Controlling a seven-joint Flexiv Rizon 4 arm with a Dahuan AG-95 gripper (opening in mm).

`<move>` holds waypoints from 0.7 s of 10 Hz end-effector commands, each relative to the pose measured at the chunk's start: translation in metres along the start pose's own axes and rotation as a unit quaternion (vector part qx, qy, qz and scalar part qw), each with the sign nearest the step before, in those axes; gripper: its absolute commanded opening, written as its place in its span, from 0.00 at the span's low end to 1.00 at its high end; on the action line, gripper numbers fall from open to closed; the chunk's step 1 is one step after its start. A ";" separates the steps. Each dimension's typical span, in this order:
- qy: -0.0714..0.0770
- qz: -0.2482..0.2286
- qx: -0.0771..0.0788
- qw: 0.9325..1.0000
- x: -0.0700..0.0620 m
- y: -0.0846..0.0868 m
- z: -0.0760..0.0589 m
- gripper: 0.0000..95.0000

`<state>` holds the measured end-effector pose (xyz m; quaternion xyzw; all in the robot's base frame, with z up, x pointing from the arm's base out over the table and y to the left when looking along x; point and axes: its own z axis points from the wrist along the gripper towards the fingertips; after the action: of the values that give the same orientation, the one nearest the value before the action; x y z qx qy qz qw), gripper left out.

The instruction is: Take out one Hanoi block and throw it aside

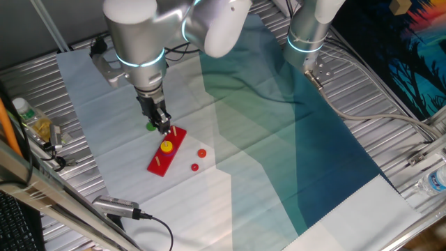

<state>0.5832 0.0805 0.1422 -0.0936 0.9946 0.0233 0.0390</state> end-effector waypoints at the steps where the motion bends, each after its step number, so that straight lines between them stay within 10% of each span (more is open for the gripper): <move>1: 0.000 -0.001 -0.002 1.000 0.001 0.000 0.005 0.60; 7: -0.003 -0.003 -0.006 1.000 0.000 0.003 0.028 0.60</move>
<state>0.5851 0.0865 0.1134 -0.0965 0.9941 0.0299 0.0408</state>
